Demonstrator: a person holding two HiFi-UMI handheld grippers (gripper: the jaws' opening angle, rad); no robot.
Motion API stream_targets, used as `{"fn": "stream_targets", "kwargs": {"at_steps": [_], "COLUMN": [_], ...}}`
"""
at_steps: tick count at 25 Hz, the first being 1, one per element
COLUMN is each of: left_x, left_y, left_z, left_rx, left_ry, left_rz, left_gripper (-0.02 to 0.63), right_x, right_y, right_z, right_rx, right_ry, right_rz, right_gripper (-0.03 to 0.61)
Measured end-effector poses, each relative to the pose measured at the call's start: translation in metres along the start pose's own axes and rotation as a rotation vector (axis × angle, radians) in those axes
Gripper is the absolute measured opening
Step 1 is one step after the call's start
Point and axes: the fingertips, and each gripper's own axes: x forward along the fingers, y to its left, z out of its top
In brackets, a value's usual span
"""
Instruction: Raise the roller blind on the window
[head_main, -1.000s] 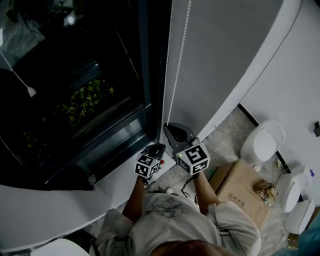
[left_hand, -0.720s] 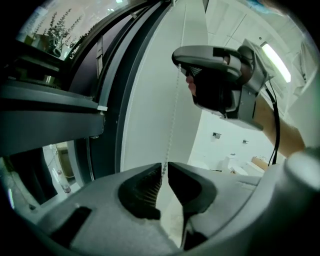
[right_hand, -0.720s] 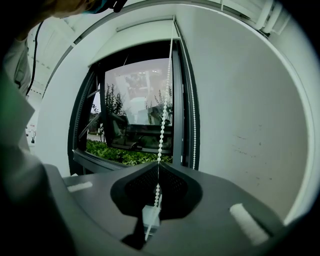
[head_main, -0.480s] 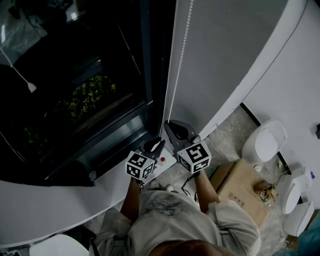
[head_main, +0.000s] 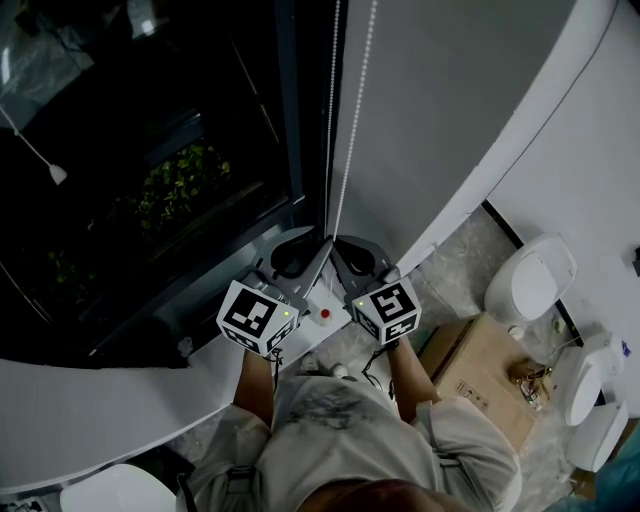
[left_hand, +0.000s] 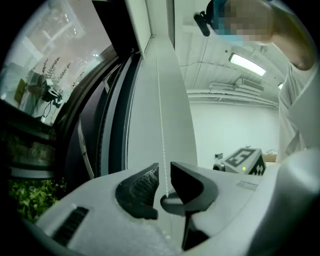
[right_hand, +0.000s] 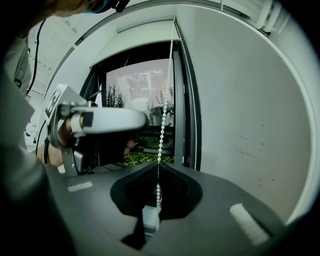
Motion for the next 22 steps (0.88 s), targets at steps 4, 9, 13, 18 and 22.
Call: {"fn": "stream_targets", "kwargs": {"at_steps": [4, 9, 13, 18, 22], "left_x": [0.018, 0.029, 0.030, 0.031, 0.030], "left_y": [-0.005, -0.006, 0.000, 0.002, 0.003], "left_z": [0.028, 0.030, 0.028, 0.026, 0.024], "left_rx": [0.051, 0.068, 0.063, 0.063, 0.058], "left_ry": [-0.029, -0.026, -0.024, -0.022, -0.019], "left_rz": [-0.021, 0.003, 0.035, 0.036, 0.043], "left_gripper": [0.083, 0.027, 0.035, 0.023, 0.015], "right_x": [0.000, -0.001, -0.002, -0.001, 0.001], "right_y": [0.002, 0.005, 0.006, 0.012, 0.014], "right_z": [-0.001, 0.001, 0.004, 0.000, -0.001], "right_rx": [-0.005, -0.017, -0.023, -0.022, -0.019], "right_ry": [0.003, 0.001, 0.000, 0.015, 0.019], "right_rz": [0.002, 0.004, 0.002, 0.012, 0.016], "right_gripper": [0.011, 0.011, 0.011, 0.011, 0.011]}}
